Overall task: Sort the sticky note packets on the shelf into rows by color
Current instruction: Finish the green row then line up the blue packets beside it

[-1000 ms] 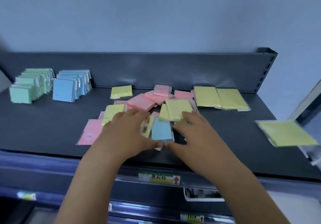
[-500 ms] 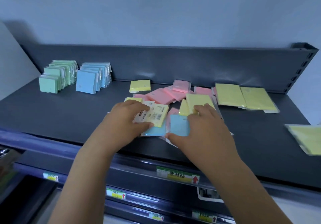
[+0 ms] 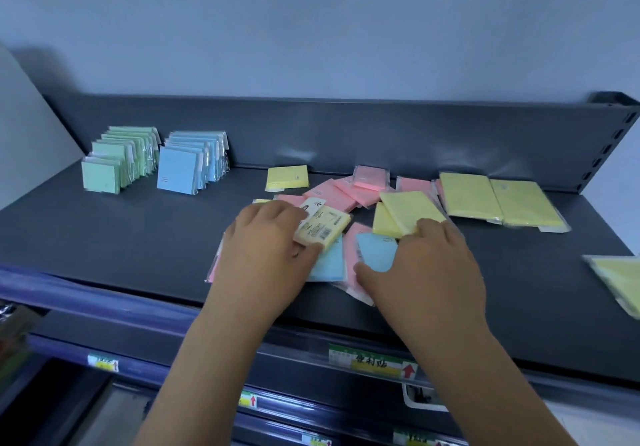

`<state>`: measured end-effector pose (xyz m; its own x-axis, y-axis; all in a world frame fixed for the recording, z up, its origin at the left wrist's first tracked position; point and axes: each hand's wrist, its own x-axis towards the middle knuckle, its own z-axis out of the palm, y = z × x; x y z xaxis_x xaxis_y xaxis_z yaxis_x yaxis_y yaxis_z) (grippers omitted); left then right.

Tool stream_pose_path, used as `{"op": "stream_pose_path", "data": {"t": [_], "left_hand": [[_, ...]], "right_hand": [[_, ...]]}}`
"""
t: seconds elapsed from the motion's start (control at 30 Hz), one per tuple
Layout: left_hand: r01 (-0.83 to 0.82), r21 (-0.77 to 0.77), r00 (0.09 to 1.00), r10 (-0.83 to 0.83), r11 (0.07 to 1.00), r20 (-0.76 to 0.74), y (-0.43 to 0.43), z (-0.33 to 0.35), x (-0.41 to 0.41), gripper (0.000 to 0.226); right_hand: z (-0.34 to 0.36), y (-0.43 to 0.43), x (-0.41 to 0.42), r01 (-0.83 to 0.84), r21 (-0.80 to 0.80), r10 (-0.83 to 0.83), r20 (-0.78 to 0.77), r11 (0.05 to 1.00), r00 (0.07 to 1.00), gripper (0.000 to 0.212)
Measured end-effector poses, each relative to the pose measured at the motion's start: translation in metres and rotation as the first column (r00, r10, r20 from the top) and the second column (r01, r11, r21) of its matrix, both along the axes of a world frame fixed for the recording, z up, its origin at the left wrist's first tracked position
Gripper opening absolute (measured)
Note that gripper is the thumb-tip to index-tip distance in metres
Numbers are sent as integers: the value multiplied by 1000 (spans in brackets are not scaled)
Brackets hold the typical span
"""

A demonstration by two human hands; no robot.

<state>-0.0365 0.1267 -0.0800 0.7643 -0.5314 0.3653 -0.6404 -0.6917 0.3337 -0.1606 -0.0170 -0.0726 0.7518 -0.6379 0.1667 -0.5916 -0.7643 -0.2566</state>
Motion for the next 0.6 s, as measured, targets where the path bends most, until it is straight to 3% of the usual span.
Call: {"op": "stream_pose_path", "data": {"t": [0.13,0.33,0.47,0.6], "left_hand": [[187,-123,981,-192,975,-31,-20,-1,-16,36],[239,-245,949,-279,940,-147,-40,7,-38,26],[243,-288,900,-326,926,-289,-56,19,-50,19],[146,-421,847,-333,895,-413,-74,27,-58,21]], "right_hand": [[-2,-2,1,4,29,-7,104,1000,995,49],[7,-14,-16,15,3,-16,161,1000,987,44],[21,-31,-35,-87,267,4,297,960,955,32],[27,-47,-54,-175,481,-59,432,859,900,41]]}}
